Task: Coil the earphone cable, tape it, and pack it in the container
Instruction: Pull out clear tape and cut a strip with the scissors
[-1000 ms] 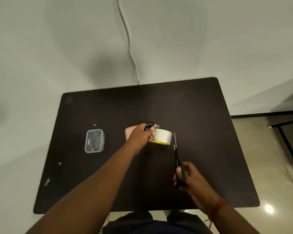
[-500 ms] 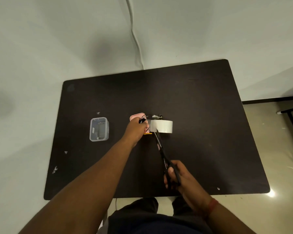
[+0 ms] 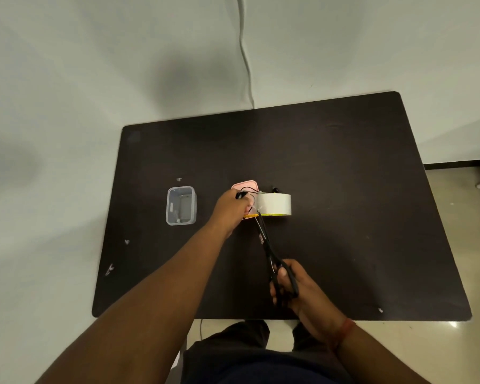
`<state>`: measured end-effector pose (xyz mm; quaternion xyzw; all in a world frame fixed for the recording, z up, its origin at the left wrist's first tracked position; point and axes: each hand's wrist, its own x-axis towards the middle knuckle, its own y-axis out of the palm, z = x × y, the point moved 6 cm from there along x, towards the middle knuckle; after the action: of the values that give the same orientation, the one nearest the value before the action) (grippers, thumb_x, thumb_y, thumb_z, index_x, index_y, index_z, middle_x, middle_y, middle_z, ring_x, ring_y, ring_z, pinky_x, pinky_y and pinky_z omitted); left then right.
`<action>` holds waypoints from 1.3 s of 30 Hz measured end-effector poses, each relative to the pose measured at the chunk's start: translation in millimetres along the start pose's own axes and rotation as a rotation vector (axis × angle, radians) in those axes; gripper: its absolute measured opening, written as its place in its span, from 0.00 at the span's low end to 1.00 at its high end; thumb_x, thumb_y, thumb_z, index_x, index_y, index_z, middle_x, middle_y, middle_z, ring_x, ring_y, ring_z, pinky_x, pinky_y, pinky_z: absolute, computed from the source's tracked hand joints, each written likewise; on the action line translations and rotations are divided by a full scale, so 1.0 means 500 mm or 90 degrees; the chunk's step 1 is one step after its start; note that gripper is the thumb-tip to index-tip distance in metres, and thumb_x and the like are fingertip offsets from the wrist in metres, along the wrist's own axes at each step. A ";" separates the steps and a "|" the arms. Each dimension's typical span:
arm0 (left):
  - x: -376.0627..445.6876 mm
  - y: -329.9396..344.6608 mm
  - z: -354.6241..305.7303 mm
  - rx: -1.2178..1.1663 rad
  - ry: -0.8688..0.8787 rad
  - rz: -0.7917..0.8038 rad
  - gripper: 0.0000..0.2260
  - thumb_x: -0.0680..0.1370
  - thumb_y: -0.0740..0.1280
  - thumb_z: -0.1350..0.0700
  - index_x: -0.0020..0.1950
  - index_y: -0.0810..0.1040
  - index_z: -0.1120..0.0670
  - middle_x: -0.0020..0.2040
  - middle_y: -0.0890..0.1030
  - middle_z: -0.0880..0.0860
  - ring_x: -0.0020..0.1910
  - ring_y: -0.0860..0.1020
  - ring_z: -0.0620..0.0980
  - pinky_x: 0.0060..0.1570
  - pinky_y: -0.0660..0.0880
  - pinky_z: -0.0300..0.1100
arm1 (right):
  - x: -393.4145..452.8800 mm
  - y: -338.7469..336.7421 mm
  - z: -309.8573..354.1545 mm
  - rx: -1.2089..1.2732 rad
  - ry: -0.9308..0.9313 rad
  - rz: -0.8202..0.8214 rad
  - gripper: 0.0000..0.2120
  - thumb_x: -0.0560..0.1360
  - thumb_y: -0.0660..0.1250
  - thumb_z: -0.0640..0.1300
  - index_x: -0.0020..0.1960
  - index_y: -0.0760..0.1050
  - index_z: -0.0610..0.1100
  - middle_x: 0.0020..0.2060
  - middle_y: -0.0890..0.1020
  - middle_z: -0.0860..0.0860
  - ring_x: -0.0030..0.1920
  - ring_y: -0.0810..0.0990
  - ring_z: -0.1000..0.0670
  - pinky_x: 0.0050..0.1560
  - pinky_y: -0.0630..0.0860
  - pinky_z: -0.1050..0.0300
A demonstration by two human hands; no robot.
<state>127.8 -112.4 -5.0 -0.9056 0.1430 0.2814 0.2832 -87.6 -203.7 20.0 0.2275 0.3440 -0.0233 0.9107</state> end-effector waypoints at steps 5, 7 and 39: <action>-0.001 0.000 0.007 -0.050 -0.001 0.019 0.09 0.81 0.64 0.57 0.58 0.79 0.56 0.41 0.79 0.54 0.38 0.74 0.46 0.41 0.74 0.40 | 0.008 0.005 -0.012 0.060 -0.021 -0.009 0.22 0.73 0.62 0.53 0.62 0.71 0.41 0.41 0.78 0.46 0.44 0.76 0.47 0.49 0.76 0.52; -0.002 0.000 0.008 -0.071 -0.005 0.027 0.07 0.81 0.64 0.58 0.56 0.79 0.56 0.41 0.78 0.54 0.38 0.74 0.47 0.42 0.74 0.41 | 0.015 0.011 -0.019 0.085 -0.025 -0.003 0.22 0.74 0.62 0.53 0.63 0.70 0.40 0.41 0.77 0.46 0.44 0.76 0.48 0.48 0.76 0.52; 0.000 -0.026 -0.009 0.014 -0.007 0.002 0.08 0.75 0.68 0.58 0.52 0.81 0.58 0.43 0.79 0.55 0.38 0.76 0.48 0.42 0.75 0.44 | 0.038 0.045 -0.061 0.374 -0.086 0.053 0.28 0.67 0.75 0.59 0.58 0.71 0.44 0.38 0.69 0.44 0.39 0.74 0.48 0.46 0.71 0.47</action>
<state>135.4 -104.6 3.8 -0.9006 0.1460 0.2849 0.2938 -87.3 -168.0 -3.4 0.4928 0.2517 -0.0991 0.8270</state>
